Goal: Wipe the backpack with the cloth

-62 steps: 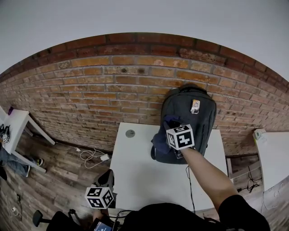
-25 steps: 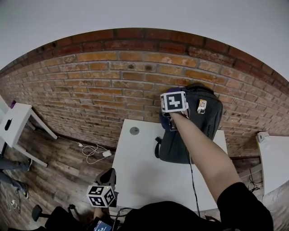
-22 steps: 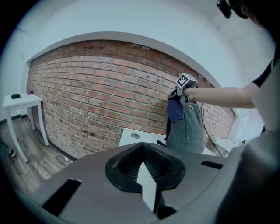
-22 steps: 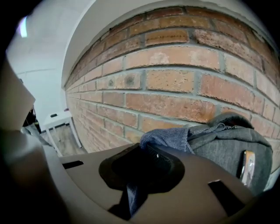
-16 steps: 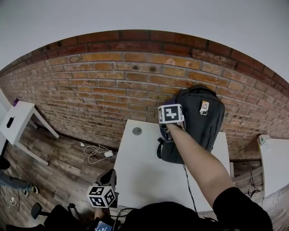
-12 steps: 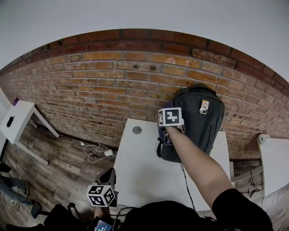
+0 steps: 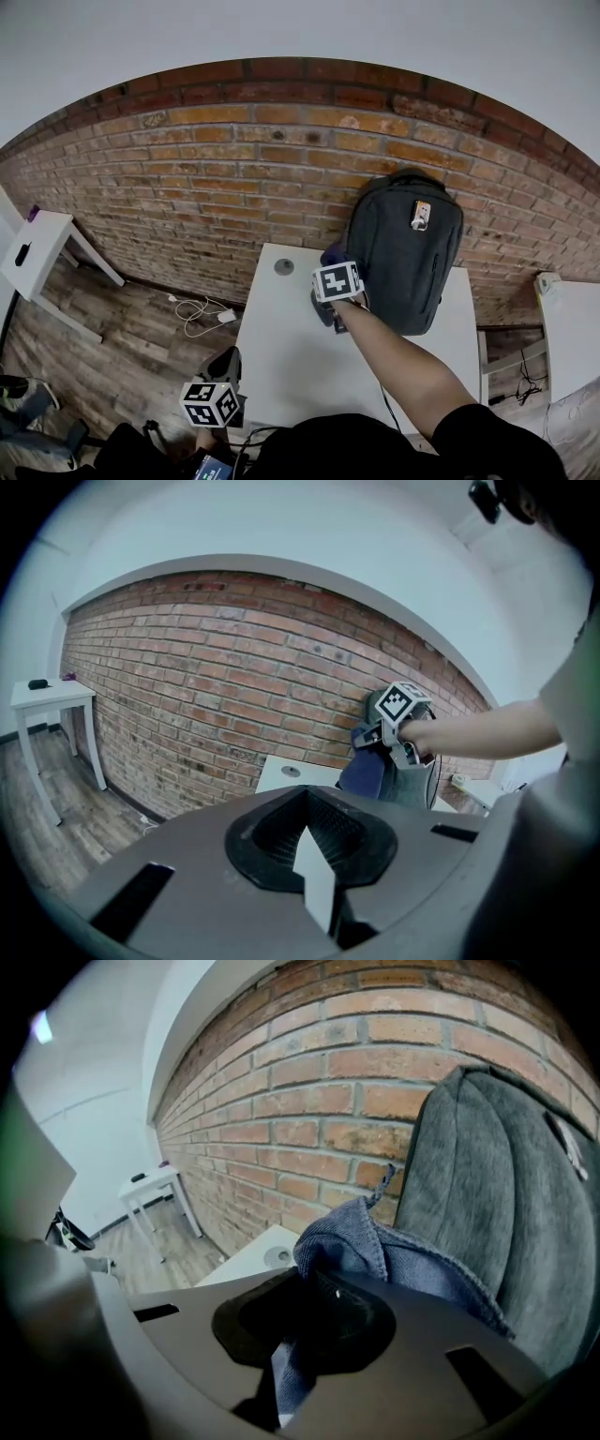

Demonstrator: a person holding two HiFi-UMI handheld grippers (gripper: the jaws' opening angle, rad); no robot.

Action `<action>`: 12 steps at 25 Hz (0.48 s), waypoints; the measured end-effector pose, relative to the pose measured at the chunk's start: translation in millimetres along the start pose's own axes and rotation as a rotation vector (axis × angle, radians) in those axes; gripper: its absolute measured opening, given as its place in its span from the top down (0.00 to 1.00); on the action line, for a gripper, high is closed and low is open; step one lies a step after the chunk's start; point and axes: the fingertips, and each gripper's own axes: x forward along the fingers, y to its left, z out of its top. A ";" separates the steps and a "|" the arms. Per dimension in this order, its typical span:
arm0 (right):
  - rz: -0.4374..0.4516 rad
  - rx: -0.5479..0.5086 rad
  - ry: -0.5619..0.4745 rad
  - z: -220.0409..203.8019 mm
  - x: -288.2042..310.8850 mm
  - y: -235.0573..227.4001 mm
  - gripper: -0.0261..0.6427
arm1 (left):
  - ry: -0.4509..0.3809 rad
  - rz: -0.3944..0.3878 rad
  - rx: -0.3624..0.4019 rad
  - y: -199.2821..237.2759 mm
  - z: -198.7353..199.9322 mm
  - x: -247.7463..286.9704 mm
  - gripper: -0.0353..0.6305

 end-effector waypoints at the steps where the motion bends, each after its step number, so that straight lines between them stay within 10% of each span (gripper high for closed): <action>1: 0.010 -0.011 0.018 -11.9 2.6 4.7 0.91 | 0.002 0.004 -0.002 1.2 -1.4 -1.5 0.95; 7: 0.038 -0.164 0.053 -70.9 6.3 30.9 0.91 | 0.015 0.025 -0.015 5.0 -9.2 -7.3 0.95; 12: 0.084 -0.097 0.011 -94.4 -10.6 28.5 0.91 | 0.026 0.014 -0.013 2.7 -10.3 -3.4 0.95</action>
